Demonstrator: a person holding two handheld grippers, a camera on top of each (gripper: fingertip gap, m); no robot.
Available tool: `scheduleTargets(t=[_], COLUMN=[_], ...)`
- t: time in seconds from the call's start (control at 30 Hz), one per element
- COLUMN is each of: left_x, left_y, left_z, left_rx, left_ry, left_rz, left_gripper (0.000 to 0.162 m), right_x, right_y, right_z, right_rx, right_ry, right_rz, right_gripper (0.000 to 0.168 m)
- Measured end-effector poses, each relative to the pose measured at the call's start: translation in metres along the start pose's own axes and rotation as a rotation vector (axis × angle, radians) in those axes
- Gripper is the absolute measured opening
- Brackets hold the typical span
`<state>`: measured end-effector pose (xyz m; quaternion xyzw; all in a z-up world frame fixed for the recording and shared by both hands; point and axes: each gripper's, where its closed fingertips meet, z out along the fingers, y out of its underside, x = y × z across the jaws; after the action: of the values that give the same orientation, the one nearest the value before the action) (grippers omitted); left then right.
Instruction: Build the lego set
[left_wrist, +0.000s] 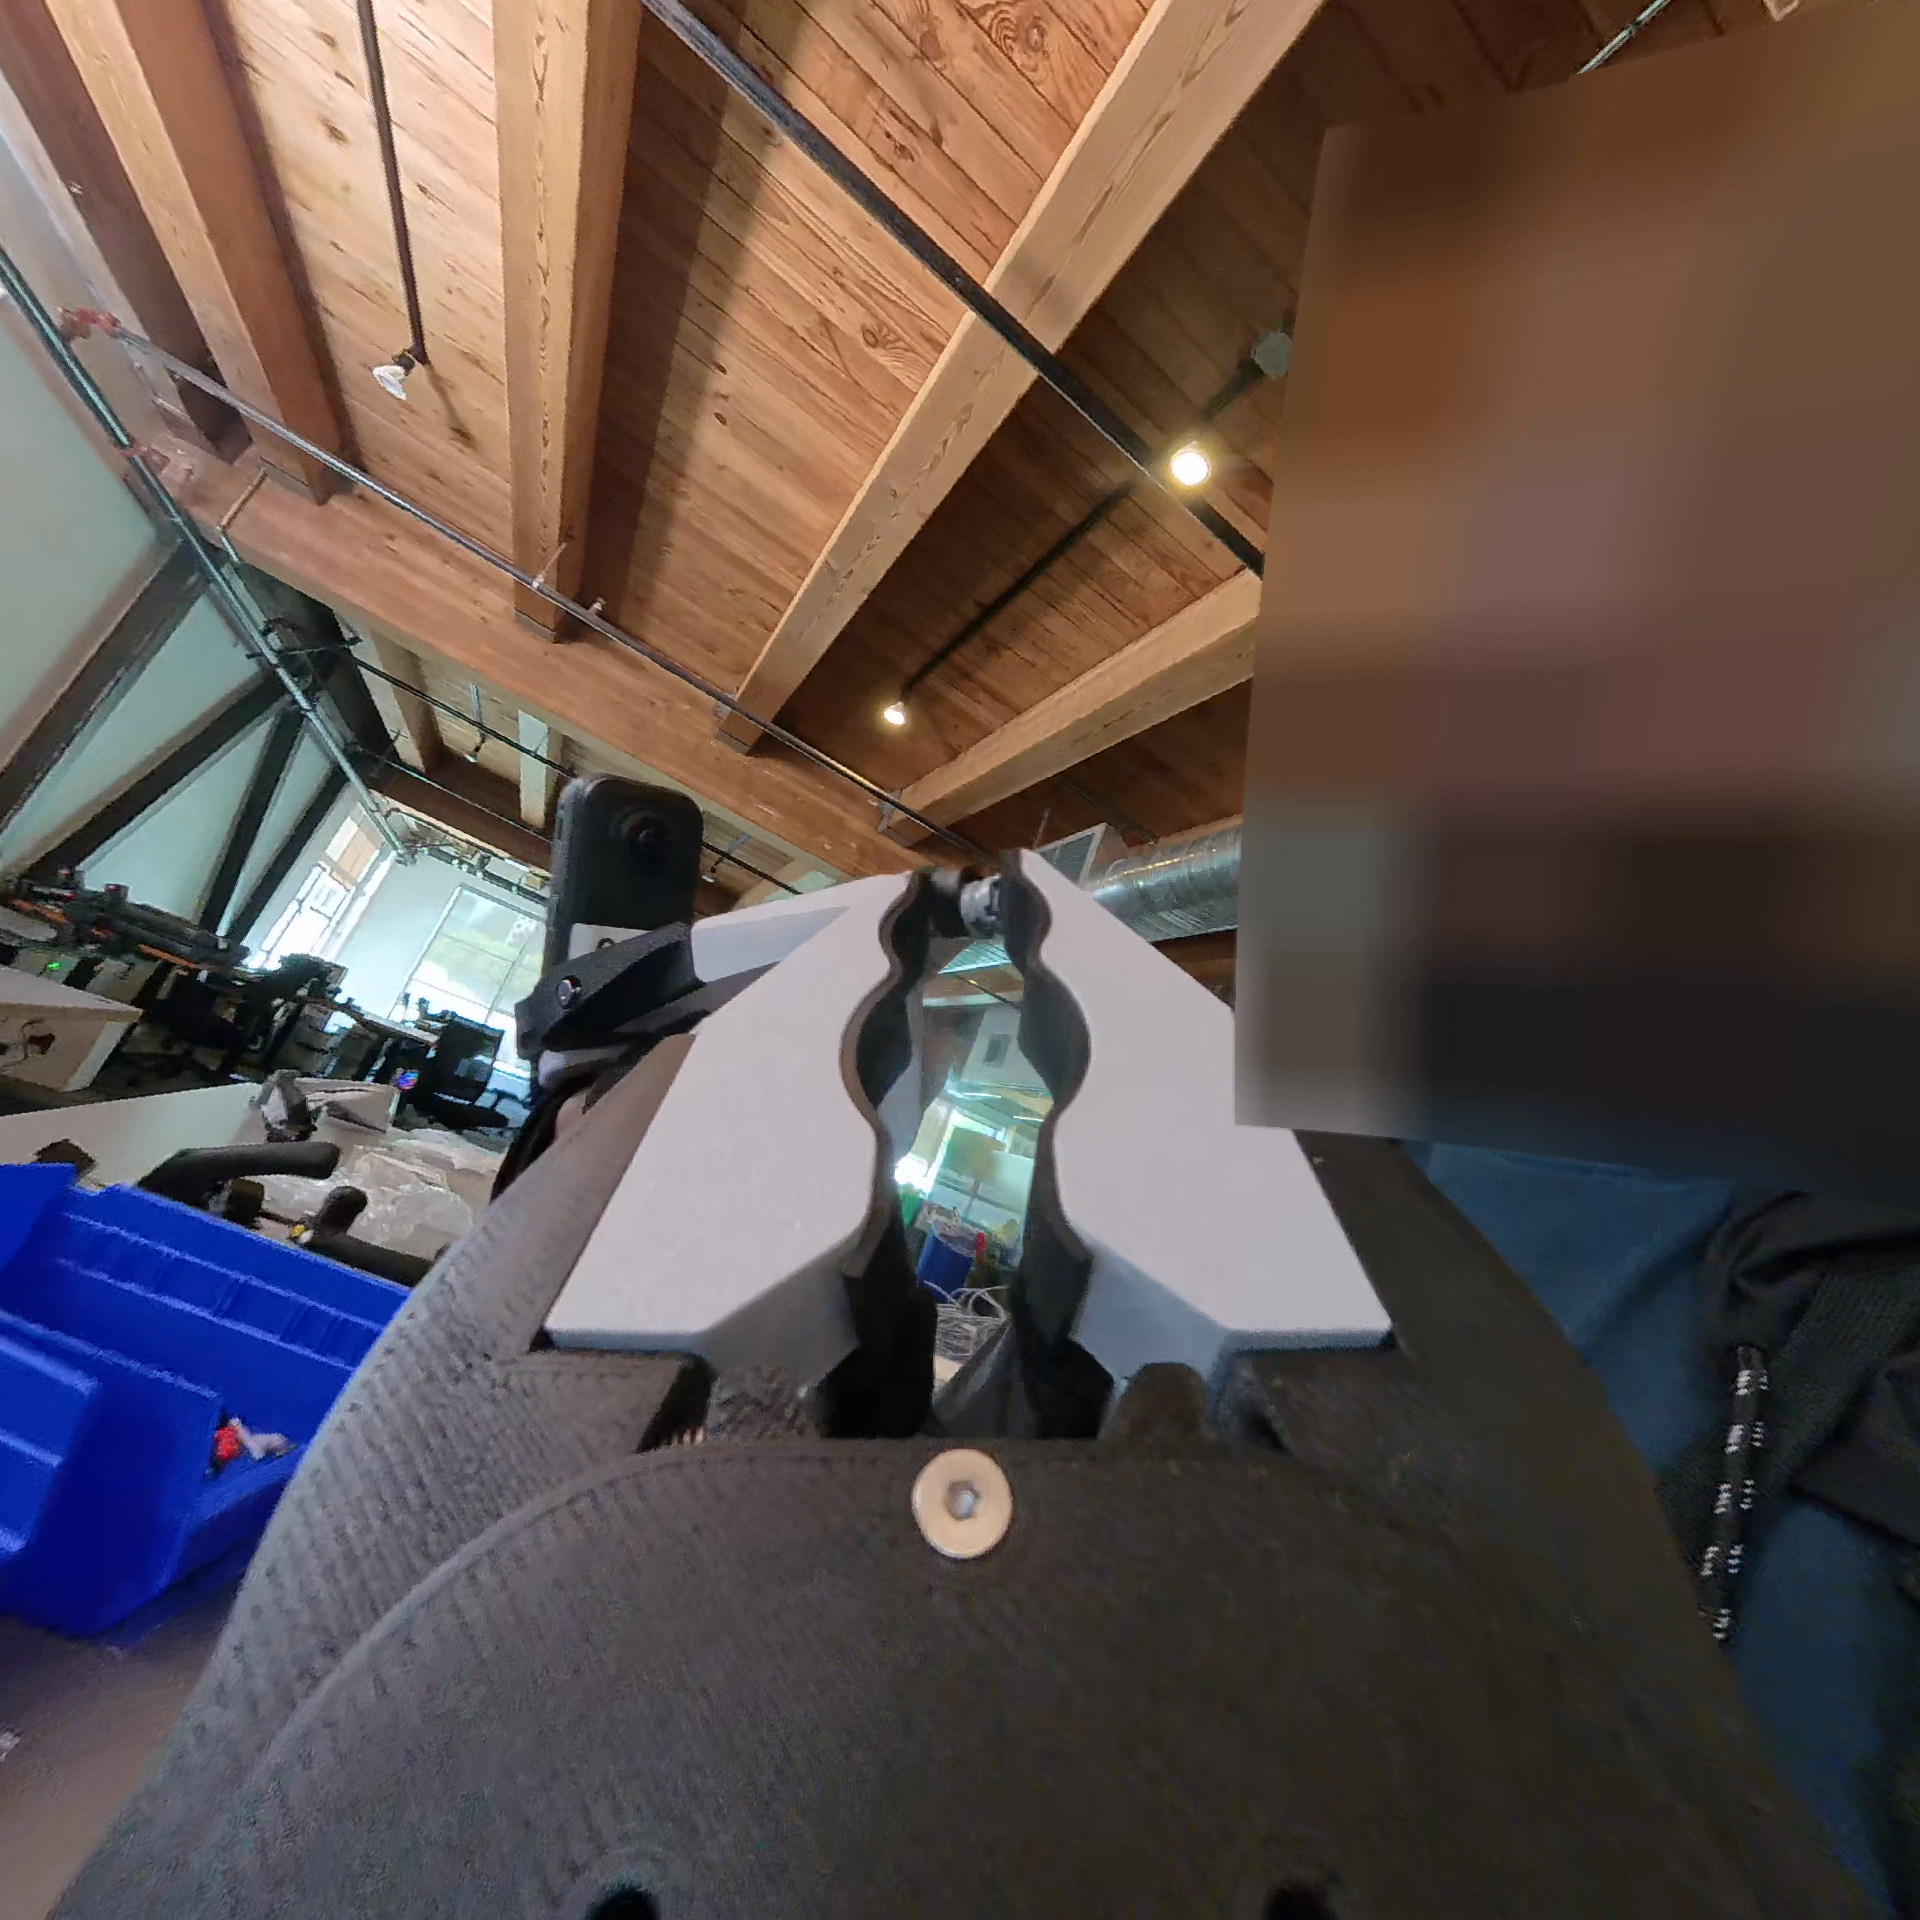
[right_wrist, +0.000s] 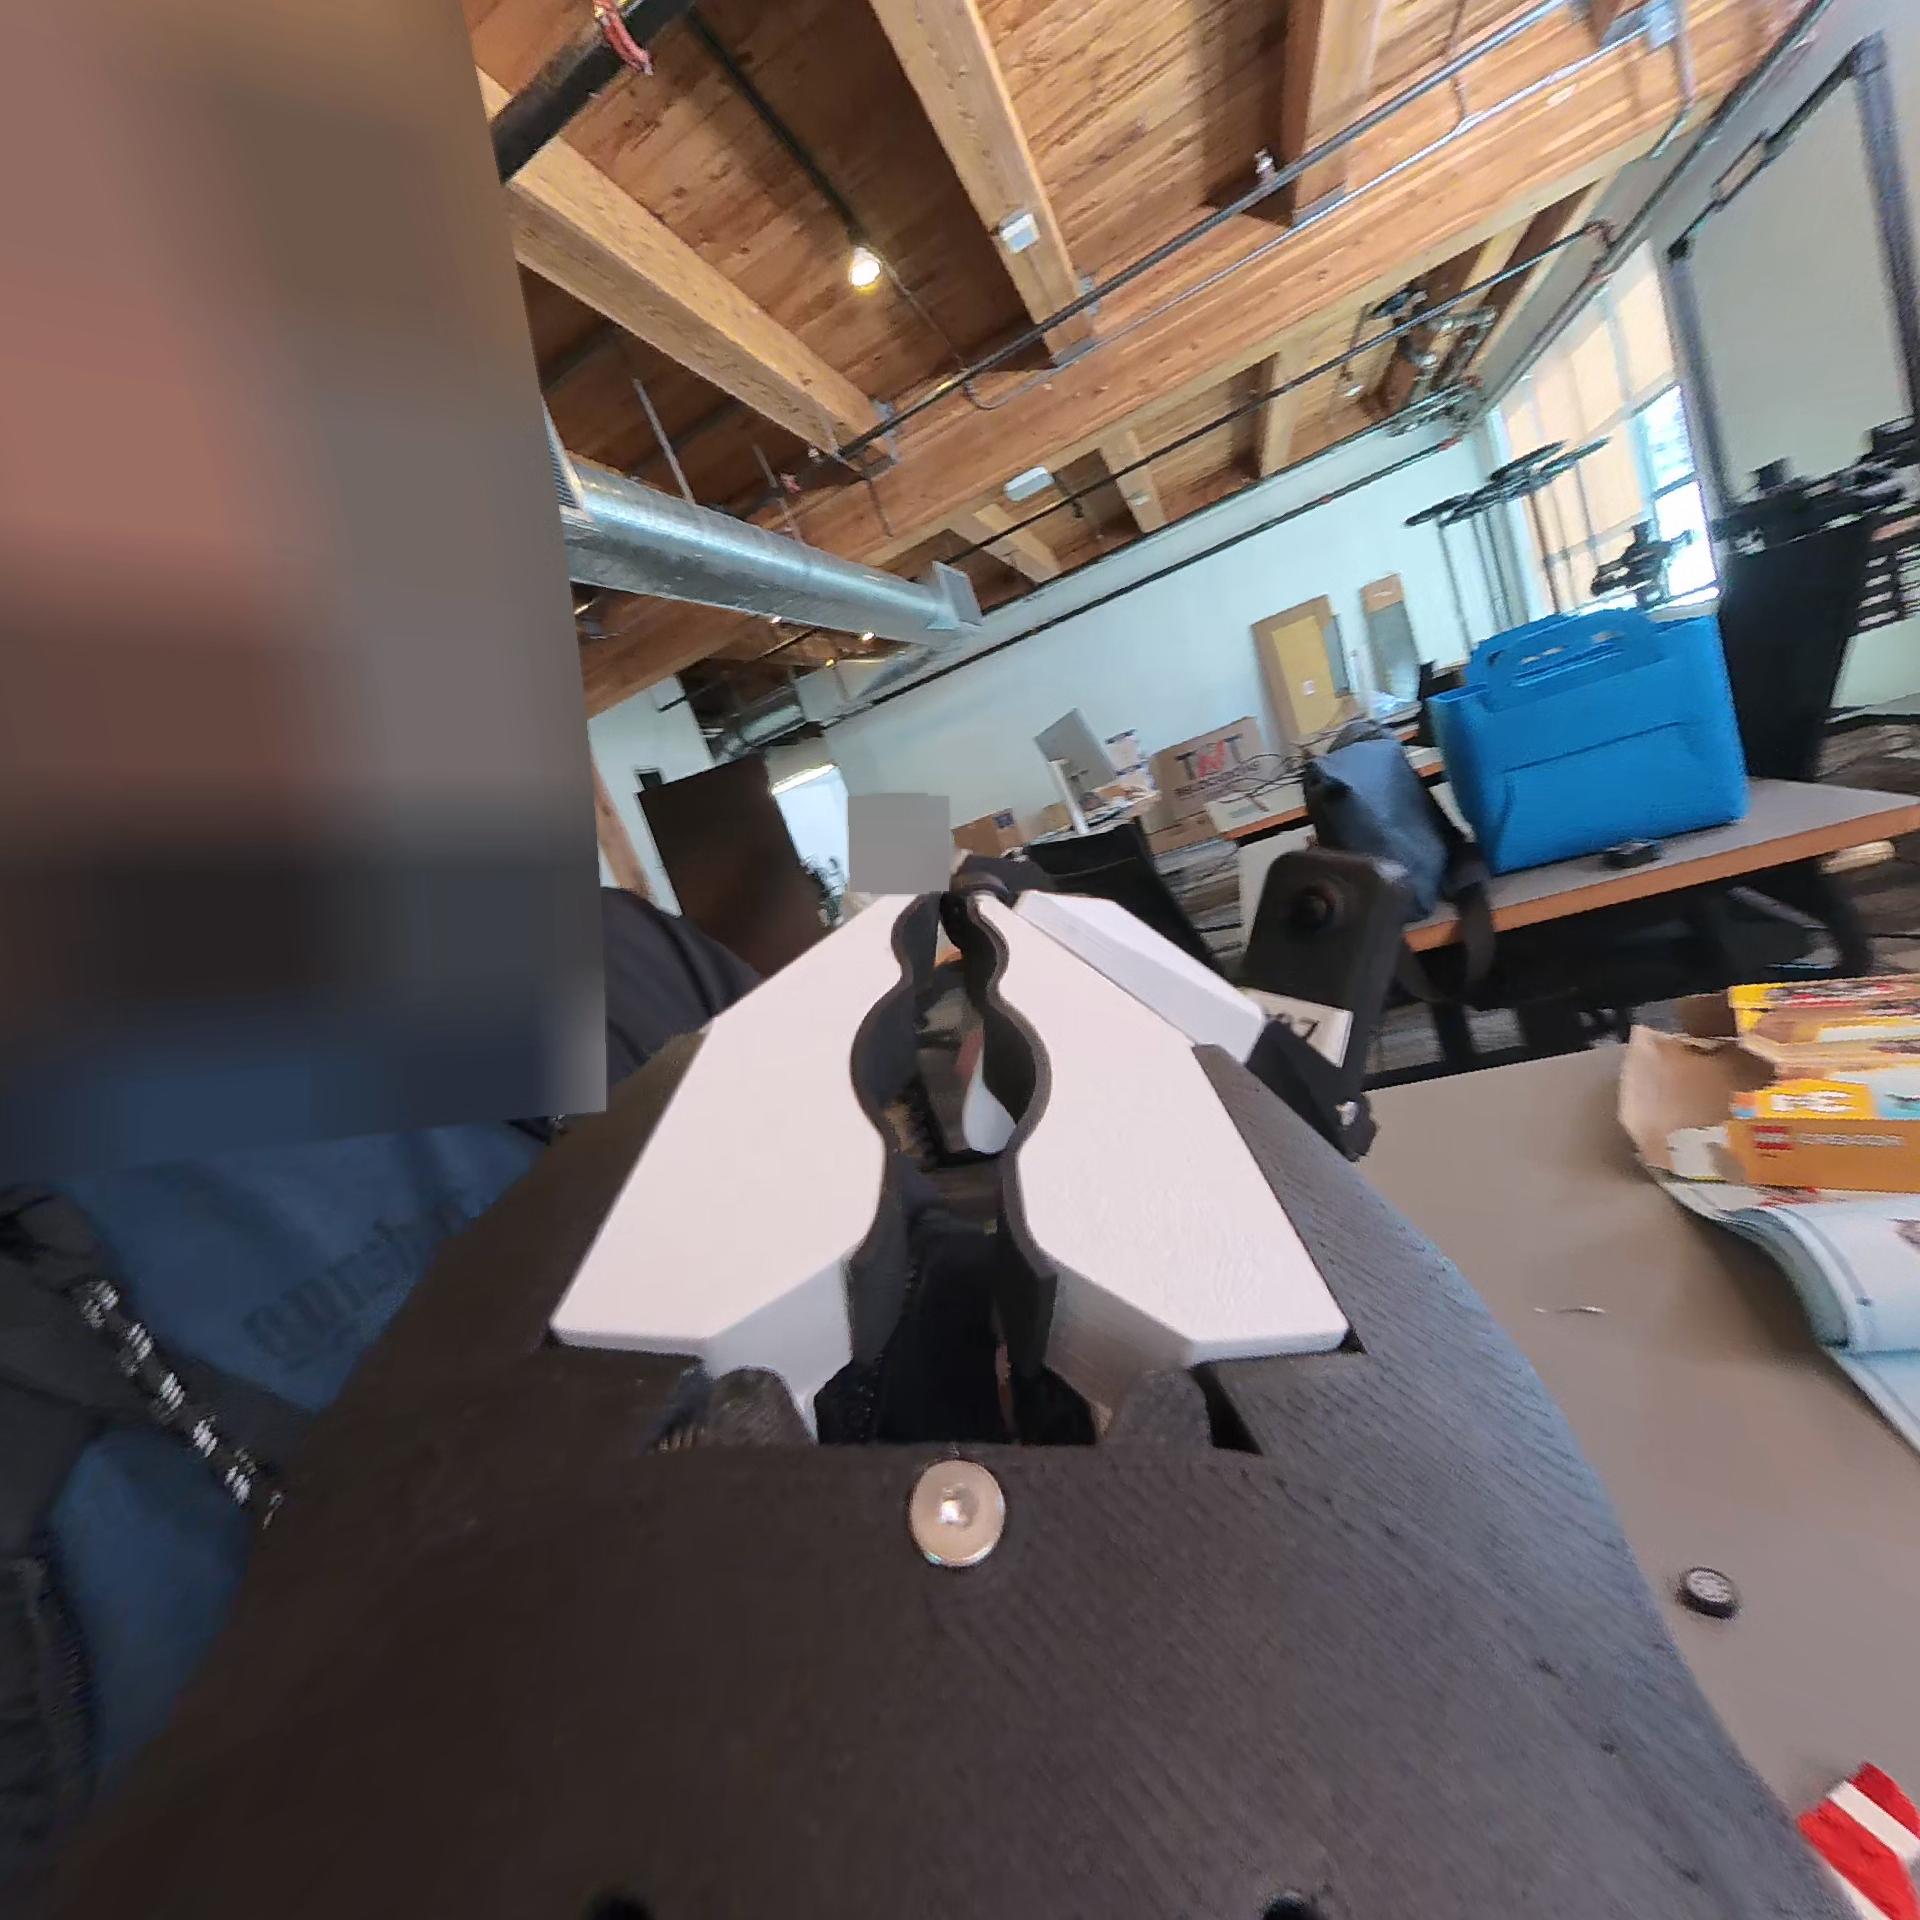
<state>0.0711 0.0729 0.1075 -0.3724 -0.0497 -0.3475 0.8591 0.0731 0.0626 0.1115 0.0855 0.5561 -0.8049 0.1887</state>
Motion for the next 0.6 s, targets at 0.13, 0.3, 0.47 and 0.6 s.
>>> scheduleTargets(t=[0.13,0.3,0.47,0.6], left_x=[-0.006,-0.045,-0.11,-0.158], left_y=[-0.004,-0.014,0.002,0.031], left_z=[-0.008,-0.032,-0.075,-0.11], left_rx=[0.024,0.155,0.303,0.391], left_ry=[-0.048,-0.215,-0.431,-0.572], left_rz=[0.02,-0.051,-0.245,-0.399], left_gripper=[0.014,0.005,0.0,0.0], right_x=[0.012,0.053,0.106,0.147], right_y=[0.001,0.011,0.045,0.077], right_z=[0.001,-0.01,-0.04,-0.083], right_rx=[0.013,0.05,0.155,0.233], right_ry=[0.043,0.172,0.273,0.398], right_rz=[-0.007,0.054,0.267,0.379], right_gripper=[0.003,0.004,0.001,0.001])
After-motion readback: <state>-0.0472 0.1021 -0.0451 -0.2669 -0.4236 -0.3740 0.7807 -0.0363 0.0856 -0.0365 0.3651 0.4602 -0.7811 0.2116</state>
